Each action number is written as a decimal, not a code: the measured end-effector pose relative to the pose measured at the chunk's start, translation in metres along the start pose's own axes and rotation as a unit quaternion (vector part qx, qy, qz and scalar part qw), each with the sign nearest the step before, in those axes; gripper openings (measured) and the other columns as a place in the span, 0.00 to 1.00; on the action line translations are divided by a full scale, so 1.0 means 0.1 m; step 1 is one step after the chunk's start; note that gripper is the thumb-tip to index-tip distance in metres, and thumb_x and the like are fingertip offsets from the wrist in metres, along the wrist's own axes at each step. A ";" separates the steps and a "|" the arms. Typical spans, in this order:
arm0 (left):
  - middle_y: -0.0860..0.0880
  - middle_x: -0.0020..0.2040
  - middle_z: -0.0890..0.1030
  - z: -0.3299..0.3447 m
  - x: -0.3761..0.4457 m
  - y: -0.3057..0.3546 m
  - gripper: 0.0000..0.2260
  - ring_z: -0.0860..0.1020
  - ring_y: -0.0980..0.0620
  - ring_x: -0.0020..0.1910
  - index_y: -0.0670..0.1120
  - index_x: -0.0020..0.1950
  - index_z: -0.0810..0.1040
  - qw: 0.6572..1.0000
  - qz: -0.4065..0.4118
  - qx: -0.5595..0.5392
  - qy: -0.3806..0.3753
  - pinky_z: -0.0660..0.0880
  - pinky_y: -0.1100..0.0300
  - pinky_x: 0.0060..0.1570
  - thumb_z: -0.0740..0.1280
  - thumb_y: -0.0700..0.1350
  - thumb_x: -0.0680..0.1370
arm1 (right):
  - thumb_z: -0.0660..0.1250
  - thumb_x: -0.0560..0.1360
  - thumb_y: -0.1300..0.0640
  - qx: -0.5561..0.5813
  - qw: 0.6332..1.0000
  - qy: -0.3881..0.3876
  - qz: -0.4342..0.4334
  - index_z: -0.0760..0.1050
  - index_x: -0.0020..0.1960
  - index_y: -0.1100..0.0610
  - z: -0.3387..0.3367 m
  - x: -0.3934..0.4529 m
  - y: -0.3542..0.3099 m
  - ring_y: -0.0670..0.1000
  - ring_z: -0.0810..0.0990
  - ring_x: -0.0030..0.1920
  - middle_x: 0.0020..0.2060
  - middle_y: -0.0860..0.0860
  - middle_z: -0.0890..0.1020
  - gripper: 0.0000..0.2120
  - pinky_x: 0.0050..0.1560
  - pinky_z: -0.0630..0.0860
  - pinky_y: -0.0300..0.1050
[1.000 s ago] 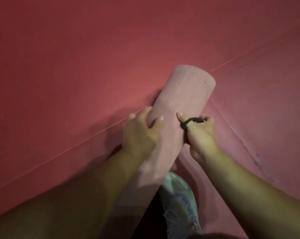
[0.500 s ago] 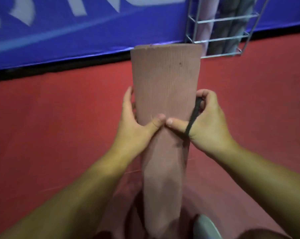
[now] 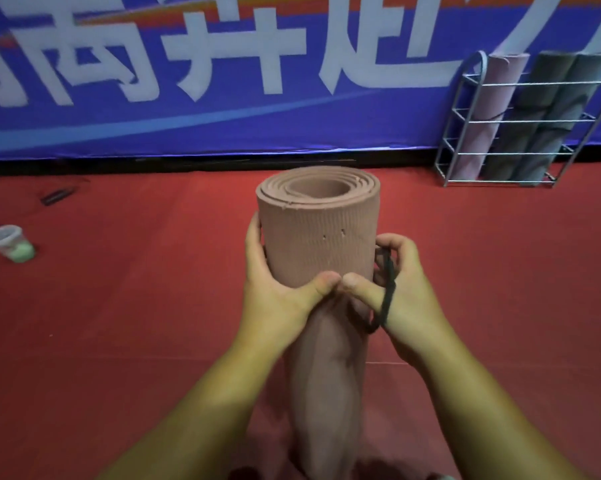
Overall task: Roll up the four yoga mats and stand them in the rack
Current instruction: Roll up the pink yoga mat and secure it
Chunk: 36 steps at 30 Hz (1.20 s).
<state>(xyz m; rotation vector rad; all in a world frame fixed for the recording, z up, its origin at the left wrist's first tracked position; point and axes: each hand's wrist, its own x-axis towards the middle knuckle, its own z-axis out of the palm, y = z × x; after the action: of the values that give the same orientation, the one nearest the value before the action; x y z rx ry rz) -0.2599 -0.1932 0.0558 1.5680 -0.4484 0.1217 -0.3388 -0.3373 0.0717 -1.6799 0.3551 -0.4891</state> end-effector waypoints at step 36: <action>0.60 0.57 0.74 0.37 0.13 0.70 0.11 0.73 0.57 0.65 0.62 0.45 0.80 0.958 0.053 0.282 0.022 0.70 0.57 0.67 0.67 0.63 0.67 | 0.74 0.69 0.50 -0.127 0.981 0.026 -0.147 0.65 0.72 0.56 0.07 0.37 -0.11 0.51 0.76 0.61 0.63 0.51 0.75 0.36 0.62 0.72 0.43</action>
<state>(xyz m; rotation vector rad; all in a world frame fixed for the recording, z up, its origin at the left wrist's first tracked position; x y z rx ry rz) -0.2797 -0.2309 0.1240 2.0949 -0.4875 0.3946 -0.3038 -0.3478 0.0856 -1.9841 0.2126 -0.7307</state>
